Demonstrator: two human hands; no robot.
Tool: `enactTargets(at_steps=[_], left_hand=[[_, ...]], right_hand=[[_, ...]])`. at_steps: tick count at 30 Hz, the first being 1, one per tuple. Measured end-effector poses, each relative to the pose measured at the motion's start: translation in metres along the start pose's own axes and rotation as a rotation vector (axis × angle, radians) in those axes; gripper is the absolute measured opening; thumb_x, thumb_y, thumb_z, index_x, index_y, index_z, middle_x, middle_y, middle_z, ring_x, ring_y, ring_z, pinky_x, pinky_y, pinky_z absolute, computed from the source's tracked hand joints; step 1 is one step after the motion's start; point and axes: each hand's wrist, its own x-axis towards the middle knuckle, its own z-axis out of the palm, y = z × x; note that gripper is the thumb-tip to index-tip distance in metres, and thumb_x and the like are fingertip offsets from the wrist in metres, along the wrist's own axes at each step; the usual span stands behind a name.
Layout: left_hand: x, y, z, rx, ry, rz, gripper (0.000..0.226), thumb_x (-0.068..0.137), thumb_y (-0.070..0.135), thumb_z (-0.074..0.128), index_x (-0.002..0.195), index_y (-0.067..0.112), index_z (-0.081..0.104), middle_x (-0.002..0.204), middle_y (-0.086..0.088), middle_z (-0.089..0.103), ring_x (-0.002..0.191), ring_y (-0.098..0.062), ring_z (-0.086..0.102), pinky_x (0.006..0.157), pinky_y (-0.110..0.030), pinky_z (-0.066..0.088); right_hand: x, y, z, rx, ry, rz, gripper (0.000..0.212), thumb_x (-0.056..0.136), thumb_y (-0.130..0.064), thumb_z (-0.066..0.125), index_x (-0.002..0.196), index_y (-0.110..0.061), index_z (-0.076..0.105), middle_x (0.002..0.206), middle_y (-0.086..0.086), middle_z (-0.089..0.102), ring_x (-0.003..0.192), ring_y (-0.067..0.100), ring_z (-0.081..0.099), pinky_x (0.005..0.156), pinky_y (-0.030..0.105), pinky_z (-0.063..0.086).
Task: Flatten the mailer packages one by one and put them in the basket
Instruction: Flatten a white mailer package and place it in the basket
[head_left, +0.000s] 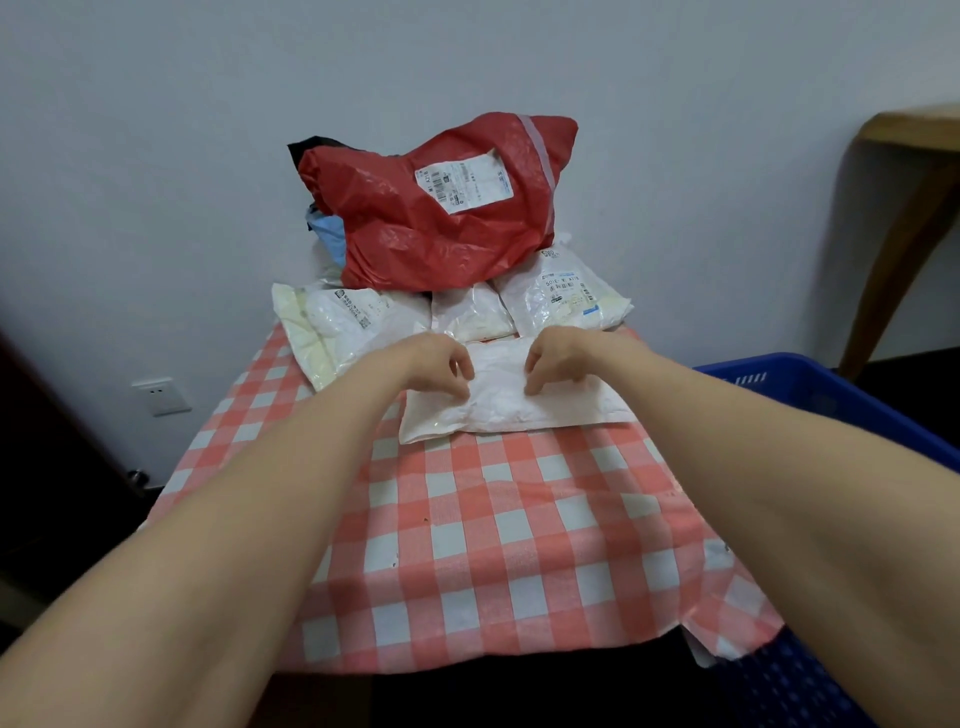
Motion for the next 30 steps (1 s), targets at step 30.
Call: enactTargets(at_steps=[30], left_hand=[[-0.018,0.005,-0.007,0.000,0.050,0.048,0.015,0.075,0.025,0.076,0.084,0.022,0.065,0.087,0.006,0.064,0.078,-0.013,0.060,0.064,-0.024,0.048]], right_hand=[[-0.015,0.006,-0.005,0.045,0.107,-0.109,0.029,0.074,-0.038,0.080,0.088,-0.019,0.063,0.090,-0.004,0.061,0.087,0.018,0.058,0.075,0.028,0.045]])
